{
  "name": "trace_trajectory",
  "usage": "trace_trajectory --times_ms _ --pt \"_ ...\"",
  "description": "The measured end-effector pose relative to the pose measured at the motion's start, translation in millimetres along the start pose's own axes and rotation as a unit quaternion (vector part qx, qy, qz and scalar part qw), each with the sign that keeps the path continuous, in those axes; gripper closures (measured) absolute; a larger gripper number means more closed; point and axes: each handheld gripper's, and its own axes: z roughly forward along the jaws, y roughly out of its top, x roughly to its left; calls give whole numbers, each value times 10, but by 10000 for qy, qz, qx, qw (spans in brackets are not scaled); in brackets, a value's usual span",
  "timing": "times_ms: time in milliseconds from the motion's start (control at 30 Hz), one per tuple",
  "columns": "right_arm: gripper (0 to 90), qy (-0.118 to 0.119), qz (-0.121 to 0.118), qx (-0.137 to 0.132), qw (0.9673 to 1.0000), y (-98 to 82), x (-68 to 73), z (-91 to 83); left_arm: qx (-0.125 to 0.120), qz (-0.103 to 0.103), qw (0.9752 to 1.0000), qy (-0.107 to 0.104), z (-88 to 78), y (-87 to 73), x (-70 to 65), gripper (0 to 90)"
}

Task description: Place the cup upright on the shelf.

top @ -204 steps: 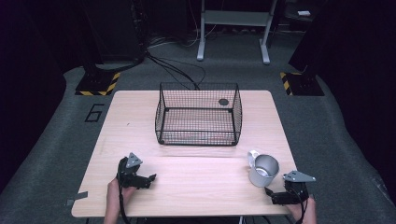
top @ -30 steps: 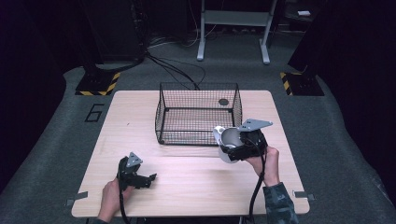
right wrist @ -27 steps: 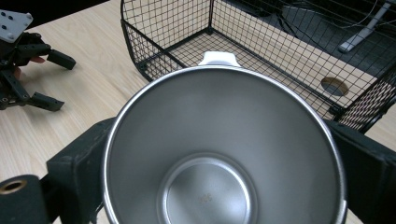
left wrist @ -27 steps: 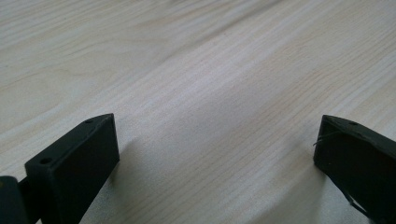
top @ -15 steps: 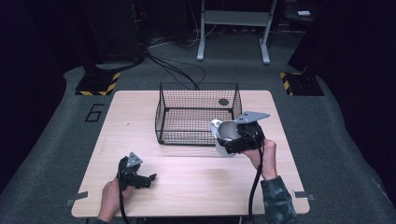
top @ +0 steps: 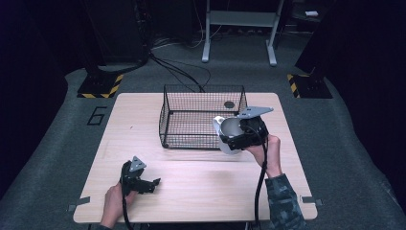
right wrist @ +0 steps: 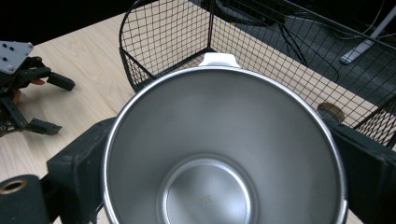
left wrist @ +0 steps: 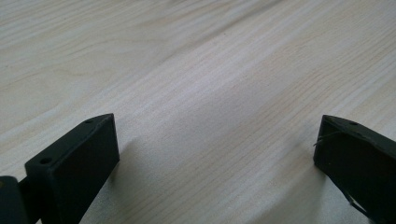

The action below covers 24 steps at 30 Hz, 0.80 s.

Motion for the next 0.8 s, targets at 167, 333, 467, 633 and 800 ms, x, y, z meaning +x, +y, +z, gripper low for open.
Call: trace_trajectory --times_ms 167,333,467,633,800 --pt "57 -4 -26 -31 10000 74 -28 24 3 18 10000 -1 -1 1 2 1" --pt "56 -7 -39 -77 10000 147 -64 49 0 21 10000 -3 0 0 3 1" --pt "56 -10 -51 -80 10000 195 -87 80 0 20 10000 -4 0 0 3 1" --pt "57 0 -88 -73 9999 257 -123 134 0 18 10000 -4 0 0 3 1" --pt "57 -2 -53 -76 10000 297 -138 176 0 20 10000 -5 0 0 3 1"
